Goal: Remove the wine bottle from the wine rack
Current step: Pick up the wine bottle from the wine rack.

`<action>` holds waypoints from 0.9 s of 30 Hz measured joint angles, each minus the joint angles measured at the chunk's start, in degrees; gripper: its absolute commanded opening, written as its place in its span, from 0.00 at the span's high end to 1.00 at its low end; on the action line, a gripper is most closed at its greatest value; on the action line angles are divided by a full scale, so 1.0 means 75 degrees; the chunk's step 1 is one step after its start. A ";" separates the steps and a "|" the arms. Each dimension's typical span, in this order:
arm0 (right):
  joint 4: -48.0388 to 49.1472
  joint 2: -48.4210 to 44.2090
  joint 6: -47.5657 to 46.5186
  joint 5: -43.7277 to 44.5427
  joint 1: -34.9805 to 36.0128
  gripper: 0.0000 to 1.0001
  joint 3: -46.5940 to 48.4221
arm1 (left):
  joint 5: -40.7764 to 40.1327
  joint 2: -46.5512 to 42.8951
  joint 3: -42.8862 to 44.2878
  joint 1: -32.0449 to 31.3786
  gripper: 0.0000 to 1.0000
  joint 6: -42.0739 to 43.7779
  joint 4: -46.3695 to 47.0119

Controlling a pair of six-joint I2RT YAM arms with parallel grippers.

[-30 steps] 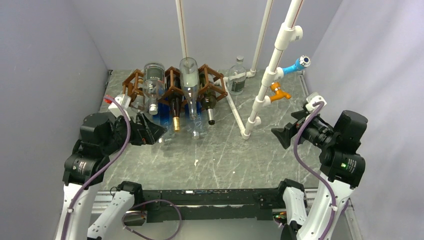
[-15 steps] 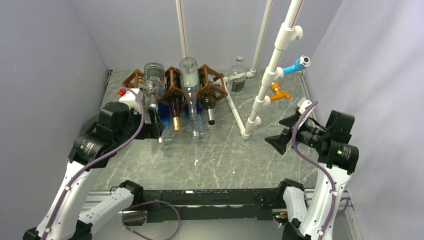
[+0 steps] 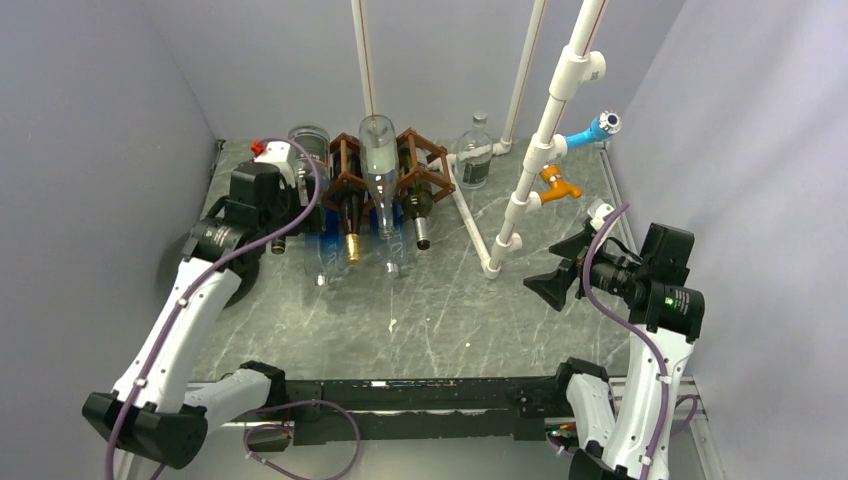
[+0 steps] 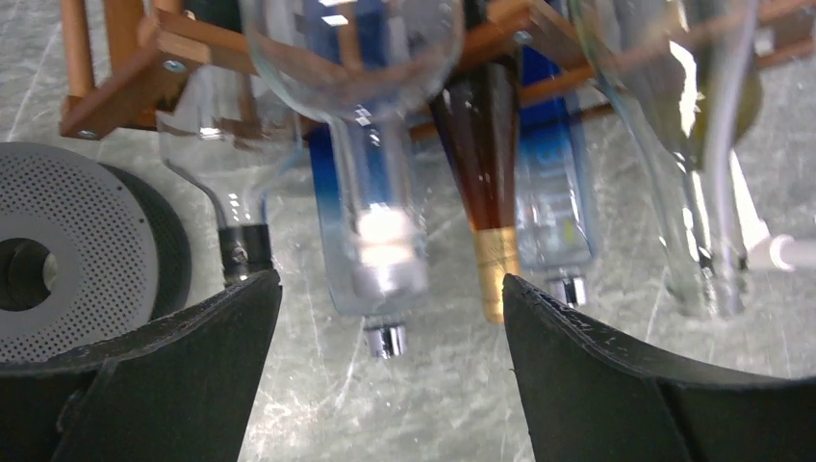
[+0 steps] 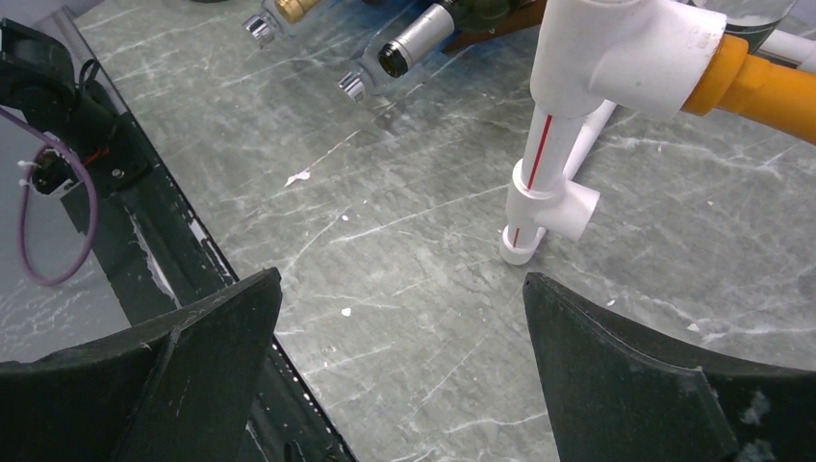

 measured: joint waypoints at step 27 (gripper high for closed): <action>0.0702 -0.0015 0.0490 -0.0041 0.0047 0.00 -0.0373 | 0.0988 0.1512 -0.0481 0.1189 0.31 -0.0090 0.1912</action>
